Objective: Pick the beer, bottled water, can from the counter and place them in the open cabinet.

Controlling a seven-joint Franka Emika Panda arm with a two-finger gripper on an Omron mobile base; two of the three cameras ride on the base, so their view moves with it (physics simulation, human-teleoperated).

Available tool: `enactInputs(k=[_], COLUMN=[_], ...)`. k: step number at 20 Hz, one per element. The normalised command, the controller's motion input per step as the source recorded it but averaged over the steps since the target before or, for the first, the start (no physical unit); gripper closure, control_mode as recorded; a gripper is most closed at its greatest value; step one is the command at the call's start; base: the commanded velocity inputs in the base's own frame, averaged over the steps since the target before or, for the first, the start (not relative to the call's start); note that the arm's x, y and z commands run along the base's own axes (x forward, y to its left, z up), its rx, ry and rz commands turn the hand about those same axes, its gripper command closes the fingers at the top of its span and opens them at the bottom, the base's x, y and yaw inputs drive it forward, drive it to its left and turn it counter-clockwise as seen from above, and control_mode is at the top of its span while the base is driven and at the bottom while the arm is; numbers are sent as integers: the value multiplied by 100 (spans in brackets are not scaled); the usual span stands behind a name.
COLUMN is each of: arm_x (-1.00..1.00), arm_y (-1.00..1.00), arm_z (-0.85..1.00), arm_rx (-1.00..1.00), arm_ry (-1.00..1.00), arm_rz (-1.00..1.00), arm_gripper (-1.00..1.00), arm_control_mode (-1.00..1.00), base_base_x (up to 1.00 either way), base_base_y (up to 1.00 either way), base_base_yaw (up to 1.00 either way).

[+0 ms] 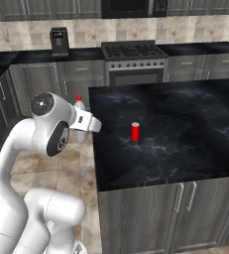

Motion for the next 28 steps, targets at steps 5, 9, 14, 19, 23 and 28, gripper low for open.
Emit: enactInputs(k=[5, 9, 14, 19, 23, 28], arm_x=[-64, -70, -61, -47, -41, -34], arm_y=[22, 17, 7, 0, 0, 0], arm_z=[43, 42, 47, 56, 51, 22], arm_rx=[0, 0, 0, 0, 0, 0], arm_ry=[-3, -4, -1, -3, -6, -4], arm_rz=[5, 5, 2, 0, 0, 0], arm_gripper=[100, 100, 100, 100, 100, 100], arm_control_mode=[-100, -100, -100, -100, -100, -100], base_base_x=[0, 0, 0, 0, 0, 0], base_base_y=[0, 0, 0, 0, 0, 0], base_base_yaw=[0, 0, 0, 0, 0, 0])
